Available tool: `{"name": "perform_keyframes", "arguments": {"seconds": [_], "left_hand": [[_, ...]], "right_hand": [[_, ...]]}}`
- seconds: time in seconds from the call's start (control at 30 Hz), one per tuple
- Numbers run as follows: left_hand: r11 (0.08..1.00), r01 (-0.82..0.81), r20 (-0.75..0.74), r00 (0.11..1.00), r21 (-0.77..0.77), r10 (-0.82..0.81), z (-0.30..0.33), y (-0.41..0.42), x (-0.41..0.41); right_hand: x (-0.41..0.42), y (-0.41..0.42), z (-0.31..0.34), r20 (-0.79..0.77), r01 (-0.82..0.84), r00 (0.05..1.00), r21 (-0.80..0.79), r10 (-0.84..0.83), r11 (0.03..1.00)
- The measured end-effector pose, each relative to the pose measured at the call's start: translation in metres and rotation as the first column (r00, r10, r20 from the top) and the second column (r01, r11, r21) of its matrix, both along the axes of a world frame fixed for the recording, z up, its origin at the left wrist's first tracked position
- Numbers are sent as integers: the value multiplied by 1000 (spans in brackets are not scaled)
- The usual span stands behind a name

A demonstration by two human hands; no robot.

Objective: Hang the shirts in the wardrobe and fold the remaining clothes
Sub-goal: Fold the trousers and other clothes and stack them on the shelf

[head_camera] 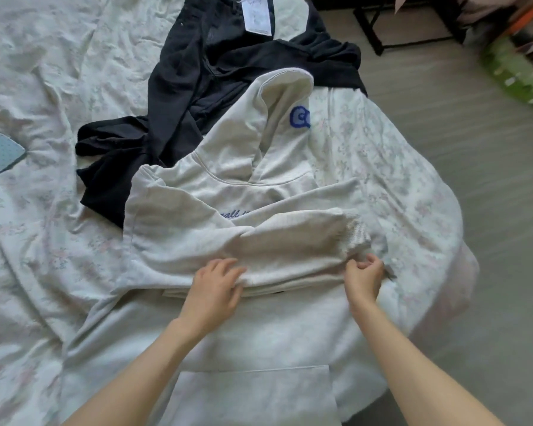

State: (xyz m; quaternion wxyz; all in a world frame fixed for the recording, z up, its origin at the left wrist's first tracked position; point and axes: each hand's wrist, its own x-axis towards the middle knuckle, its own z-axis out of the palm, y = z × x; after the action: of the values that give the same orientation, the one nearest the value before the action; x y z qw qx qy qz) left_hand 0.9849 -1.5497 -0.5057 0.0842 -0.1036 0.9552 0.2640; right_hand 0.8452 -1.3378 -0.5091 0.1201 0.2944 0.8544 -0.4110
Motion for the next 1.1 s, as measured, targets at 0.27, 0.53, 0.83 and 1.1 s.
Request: {"name": "perform_keyframes", "arguments": {"seconds": [0.27, 0.53, 0.83, 1.1], "left_hand": [[938, -170, -31, 985, -301, 169, -4, -72, -61], [820, -153, 33, 978, -551, 205, -16, -129, -102], [828, -418, 28, 887, -374, 461, -13, -139, -147], [925, -367, 82, 924, -94, 375, -27, -133, -274]], "right_hand": [[-27, -47, 9, -19, -704, 459, 602, 888, 376], [-80, -41, -1, 98, -646, 256, 757, 962, 95], [-142, -99, -8, -90, -703, 612, 393, 786, 592], [-242, -156, -22, -71, -510, 856, -272, 511, 816]]}}
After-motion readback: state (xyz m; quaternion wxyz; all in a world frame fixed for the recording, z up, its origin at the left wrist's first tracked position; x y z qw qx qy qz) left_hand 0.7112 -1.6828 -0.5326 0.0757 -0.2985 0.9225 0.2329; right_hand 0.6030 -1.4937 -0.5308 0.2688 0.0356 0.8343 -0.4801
